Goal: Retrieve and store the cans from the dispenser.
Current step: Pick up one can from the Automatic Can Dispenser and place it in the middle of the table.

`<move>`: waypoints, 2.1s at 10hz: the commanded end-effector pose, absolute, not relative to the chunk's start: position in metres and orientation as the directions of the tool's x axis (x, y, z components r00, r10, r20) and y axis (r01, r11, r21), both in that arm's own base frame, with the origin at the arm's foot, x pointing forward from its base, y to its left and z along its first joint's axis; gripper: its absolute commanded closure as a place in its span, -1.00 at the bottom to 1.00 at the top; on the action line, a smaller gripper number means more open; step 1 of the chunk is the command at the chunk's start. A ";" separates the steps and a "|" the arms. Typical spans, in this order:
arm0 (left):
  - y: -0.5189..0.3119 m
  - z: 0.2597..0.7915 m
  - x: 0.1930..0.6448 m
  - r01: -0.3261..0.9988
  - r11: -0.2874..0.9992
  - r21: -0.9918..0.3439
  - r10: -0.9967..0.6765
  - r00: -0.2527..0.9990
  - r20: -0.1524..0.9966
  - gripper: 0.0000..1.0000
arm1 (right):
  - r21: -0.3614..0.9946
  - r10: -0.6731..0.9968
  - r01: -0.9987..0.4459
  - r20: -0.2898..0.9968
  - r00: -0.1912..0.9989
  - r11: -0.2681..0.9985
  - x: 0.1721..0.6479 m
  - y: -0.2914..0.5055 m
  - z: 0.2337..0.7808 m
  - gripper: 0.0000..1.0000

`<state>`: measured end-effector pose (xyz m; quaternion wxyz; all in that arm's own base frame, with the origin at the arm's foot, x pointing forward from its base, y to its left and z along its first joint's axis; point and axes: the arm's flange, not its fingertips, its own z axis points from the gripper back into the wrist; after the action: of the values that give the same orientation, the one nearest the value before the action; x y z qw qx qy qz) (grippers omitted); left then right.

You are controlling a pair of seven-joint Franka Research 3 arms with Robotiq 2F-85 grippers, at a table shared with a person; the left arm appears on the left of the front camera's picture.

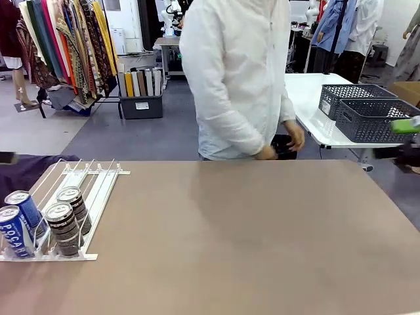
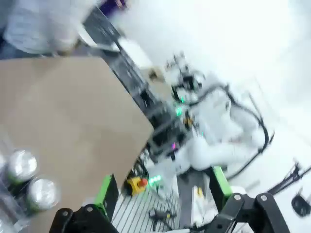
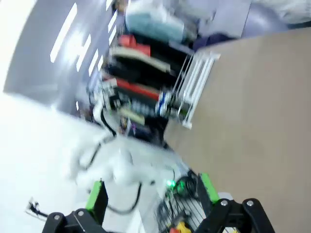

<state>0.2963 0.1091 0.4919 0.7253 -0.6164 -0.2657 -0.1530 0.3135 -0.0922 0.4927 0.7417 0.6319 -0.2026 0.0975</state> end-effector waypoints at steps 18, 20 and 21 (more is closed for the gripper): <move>0.056 0.509 0.305 0.109 0.860 -0.499 -0.009 0.980 0.198 -1.00 | 0.935 -0.403 -0.341 0.351 0.845 0.098 0.296 -0.163 0.448 -1.00; 0.005 0.505 0.323 0.069 0.946 -0.318 -0.034 0.993 0.114 -1.00 | 0.935 -0.403 -0.341 0.351 0.845 0.098 0.296 -0.163 0.448 -1.00; -0.017 0.496 0.336 0.059 0.972 -0.229 -0.046 0.997 0.062 -1.00 | 0.935 -0.403 -0.341 0.351 0.845 0.098 0.296 -0.163 0.448 -1.00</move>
<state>0.3186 -0.0138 0.5064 0.9827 -0.1574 -0.0967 -0.0147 0.2961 -0.1618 0.4438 0.6925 0.6666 -0.2751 -0.0218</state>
